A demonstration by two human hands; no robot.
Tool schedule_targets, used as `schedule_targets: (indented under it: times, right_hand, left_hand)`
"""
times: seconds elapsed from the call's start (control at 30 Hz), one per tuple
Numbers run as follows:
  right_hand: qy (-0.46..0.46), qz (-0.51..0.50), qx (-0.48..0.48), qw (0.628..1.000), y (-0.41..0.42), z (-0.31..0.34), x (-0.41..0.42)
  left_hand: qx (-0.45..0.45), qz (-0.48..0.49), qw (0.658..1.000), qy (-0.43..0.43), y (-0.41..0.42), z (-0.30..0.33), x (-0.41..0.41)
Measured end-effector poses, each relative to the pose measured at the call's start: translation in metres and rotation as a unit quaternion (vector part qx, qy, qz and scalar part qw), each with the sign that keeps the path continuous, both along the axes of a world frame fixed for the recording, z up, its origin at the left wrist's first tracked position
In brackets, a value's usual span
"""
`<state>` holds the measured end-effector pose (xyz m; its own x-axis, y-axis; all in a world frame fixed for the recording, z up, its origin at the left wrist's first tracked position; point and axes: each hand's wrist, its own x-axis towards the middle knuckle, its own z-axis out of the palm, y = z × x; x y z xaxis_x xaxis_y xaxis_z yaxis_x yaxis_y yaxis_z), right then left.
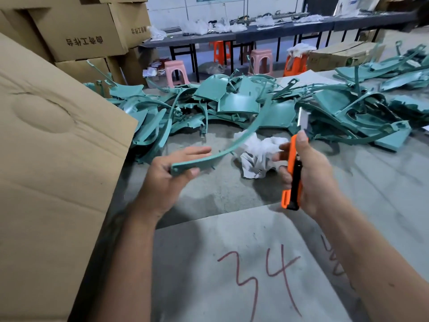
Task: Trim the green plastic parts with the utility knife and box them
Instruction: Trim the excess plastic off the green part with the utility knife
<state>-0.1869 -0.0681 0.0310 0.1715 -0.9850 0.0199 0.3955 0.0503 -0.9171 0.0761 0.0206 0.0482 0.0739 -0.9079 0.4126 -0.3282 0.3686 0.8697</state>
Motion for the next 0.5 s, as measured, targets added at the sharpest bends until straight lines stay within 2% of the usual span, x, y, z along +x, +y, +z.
schedule_targets:
  times: [0.07, 0.1, 0.2, 0.27, 0.3, 0.33, 0.37, 0.4, 0.43, 0.47, 0.5]
  right_hand:
    - [-0.027, 0.079, 0.026, 0.996, 0.010, -0.002, 0.013]
    - [-0.027, 0.088, 0.028, 0.995, 0.013, -0.004, 0.018]
    - [-0.056, 0.040, 0.039, 0.997, 0.015, -0.006, 0.023]
    - [-0.081, 0.002, 0.041, 0.996, 0.014, -0.005, 0.022]
    - [-0.079, -0.012, 0.030, 0.996, 0.013, -0.004, 0.020]
    - [-0.077, -0.018, 0.013, 0.997, 0.013, -0.004, 0.018]
    - [-0.082, -0.015, -0.007, 0.997, 0.014, -0.003, 0.017]
    - [-0.088, -0.006, -0.023, 0.996, 0.014, -0.003, 0.016]
    - [-0.087, 0.005, -0.033, 0.996, 0.014, -0.002, 0.015]
    - [-0.079, 0.015, -0.038, 0.996, 0.014, -0.002, 0.015]
    - [-0.069, 0.022, -0.038, 0.997, 0.014, -0.002, 0.015]
  left_hand:
    - [-0.033, 0.038, 0.989, -0.138, -0.007, -0.002, -0.013]
    - [-0.041, 0.051, 0.982, -0.179, -0.009, -0.004, -0.019]
    - [-0.071, 0.072, 0.967, -0.233, -0.011, -0.007, -0.035]
    - [-0.110, 0.134, 0.954, -0.243, -0.014, -0.013, -0.041]
    - [-0.099, 0.168, 0.961, -0.196, -0.015, -0.013, -0.043]
    - [-0.060, 0.191, 0.975, -0.093, -0.016, -0.011, -0.043]
    - [-0.003, 0.201, 0.977, 0.069, -0.017, -0.009, -0.041]
    - [0.052, 0.182, 0.951, 0.246, -0.017, -0.007, -0.041]
    - [0.101, 0.130, 0.914, 0.372, -0.015, -0.008, -0.040]
    - [0.153, 0.077, 0.882, 0.439, -0.013, -0.007, -0.040]
    - [0.191, 0.043, 0.867, 0.457, -0.011, -0.005, -0.039]
